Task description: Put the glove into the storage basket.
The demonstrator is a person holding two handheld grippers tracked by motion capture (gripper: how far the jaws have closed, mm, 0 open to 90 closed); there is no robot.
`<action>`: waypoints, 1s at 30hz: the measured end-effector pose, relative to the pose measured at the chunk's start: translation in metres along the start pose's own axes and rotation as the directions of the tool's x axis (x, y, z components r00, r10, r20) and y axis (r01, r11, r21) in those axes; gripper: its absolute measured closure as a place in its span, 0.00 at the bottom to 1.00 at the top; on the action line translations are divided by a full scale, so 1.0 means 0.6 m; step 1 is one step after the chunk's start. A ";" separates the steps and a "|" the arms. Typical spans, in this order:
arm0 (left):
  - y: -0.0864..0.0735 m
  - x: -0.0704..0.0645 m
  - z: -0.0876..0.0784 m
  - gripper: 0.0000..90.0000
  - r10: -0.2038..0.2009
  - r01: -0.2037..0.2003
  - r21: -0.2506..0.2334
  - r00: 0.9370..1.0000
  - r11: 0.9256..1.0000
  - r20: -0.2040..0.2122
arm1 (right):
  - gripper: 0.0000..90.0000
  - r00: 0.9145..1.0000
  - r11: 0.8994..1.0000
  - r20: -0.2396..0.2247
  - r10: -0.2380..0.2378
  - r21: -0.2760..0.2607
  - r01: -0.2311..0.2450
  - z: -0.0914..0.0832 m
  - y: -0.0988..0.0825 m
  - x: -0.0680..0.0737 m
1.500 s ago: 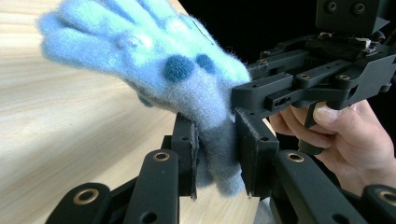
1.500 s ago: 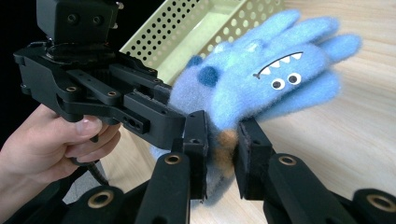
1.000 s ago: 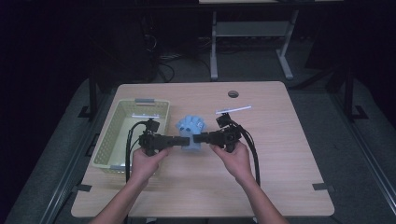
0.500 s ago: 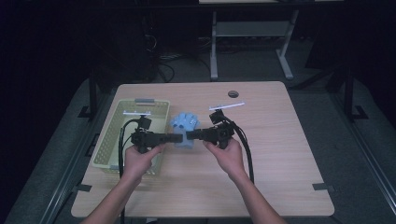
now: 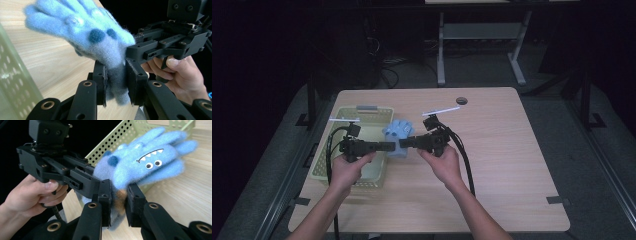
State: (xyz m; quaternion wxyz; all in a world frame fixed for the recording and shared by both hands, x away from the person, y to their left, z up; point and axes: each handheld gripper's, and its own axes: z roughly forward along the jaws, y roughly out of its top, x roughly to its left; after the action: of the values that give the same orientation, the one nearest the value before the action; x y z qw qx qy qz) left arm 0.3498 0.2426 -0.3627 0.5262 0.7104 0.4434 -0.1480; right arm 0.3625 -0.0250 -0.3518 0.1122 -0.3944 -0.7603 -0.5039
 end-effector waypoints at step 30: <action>-0.017 0.045 -0.098 0.80 -0.006 0.005 -0.012 0.997 1.000 -0.075 | 0.84 0.998 0.998 -0.057 -0.031 0.054 0.034 0.107 0.026 0.037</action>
State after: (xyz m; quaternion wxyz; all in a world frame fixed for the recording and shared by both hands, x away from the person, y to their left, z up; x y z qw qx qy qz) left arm 0.3420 0.3079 -0.3635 0.5130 0.7112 0.4654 -0.1202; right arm 0.3735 0.0437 -0.3586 0.1360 -0.3643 -0.7766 -0.4956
